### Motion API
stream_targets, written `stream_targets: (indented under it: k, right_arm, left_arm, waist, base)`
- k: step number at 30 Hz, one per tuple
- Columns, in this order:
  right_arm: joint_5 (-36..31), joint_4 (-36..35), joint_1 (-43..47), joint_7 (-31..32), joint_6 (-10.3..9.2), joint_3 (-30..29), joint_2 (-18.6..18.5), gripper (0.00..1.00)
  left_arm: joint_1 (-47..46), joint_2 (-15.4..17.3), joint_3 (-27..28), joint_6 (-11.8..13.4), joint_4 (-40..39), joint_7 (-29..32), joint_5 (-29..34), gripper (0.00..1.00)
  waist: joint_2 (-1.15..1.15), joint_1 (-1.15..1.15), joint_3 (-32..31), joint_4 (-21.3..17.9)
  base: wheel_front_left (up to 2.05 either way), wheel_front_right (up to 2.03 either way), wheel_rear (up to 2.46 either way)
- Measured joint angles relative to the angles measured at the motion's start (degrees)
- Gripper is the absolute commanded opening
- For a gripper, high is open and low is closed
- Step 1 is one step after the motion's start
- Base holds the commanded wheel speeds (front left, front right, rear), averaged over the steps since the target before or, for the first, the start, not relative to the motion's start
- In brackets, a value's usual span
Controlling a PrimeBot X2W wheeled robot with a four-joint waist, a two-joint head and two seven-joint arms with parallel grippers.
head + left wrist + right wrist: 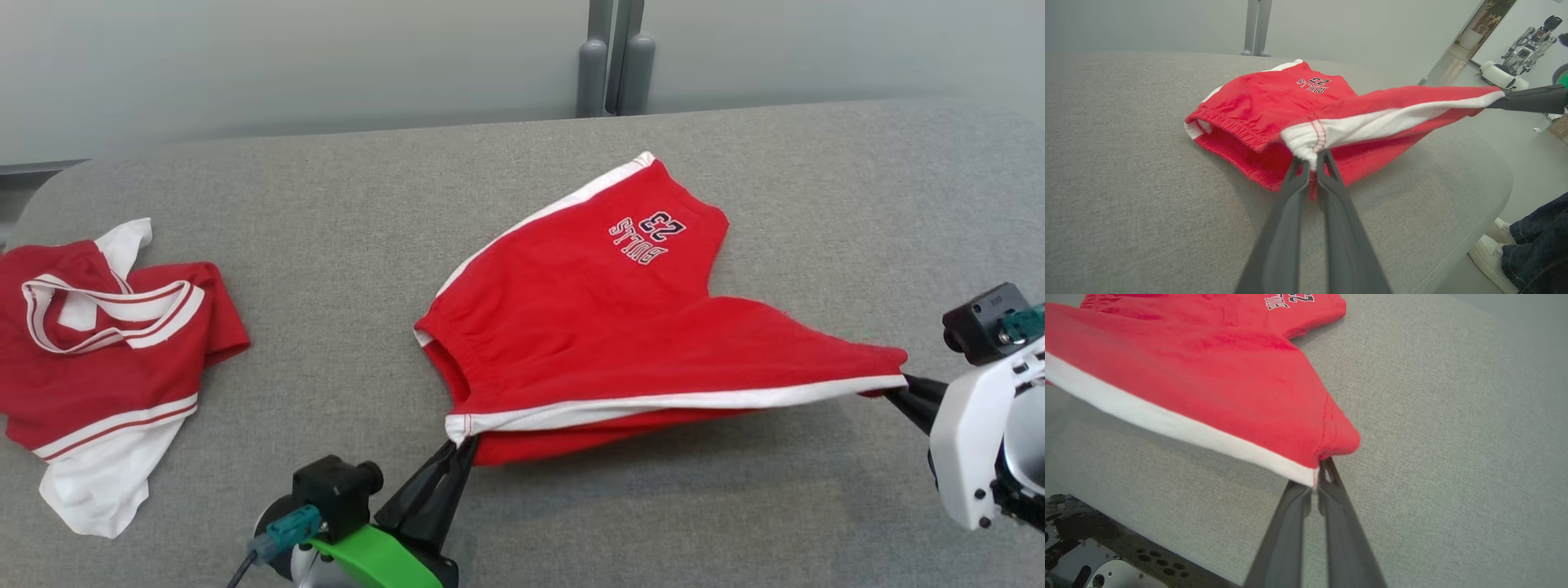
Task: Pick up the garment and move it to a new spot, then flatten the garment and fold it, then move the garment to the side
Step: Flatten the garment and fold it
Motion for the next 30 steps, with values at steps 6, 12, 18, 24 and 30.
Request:
stream_targets:
  k: [6,12,18,24,30]
  right_arm:
    - [-2.56,-8.49,6.66,4.57,0.0,-6.62,2.72,0.0]
    - [-4.27,-8.23,0.86,6.15,0.0,-3.43,1.88,0.0]
    - [-4.01,-0.58,-14.23,6.99,0.0,6.23,-1.94,0.0]
    - [-1.43,7.49,-31.0,7.11,0.0,19.3,-7.25,0.0]
    - [1.12,13.54,-43.22,6.41,0.0,29.13,-8.77,0.0]
  left_arm:
    - [2.0,0.64,-0.34,1.54,-4.12,0.89,-0.23,0.0]
    - [-2.07,-1.19,0.04,0.52,-3.07,1.38,-0.25,0.0]
    - [-10.04,-4.89,1.07,-1.44,2.04,1.46,-0.07,0.0]
    - [-16.62,-8.87,2.02,-3.37,7.39,0.37,-0.02,0.0]
    - [-20.6,-11.88,2.54,-4.95,11.11,-0.86,-0.29,0.0]
  waist:
    - [0.0,0.0,-0.27,-0.06]
    - [0.0,0.0,1.28,-0.13]
    - [0.0,0.0,4.53,0.88]
    - [0.0,0.0,8.48,3.74]
    - [0.0,0.01,12.26,6.42]
  base:
    - [0.0,0.0,0.0]
    - [0.0,0.0,0.0]
    - [0.0,0.0,0.0]
    - [0.0,0.0,0.0]
    - [0.0,0.0,0.0]
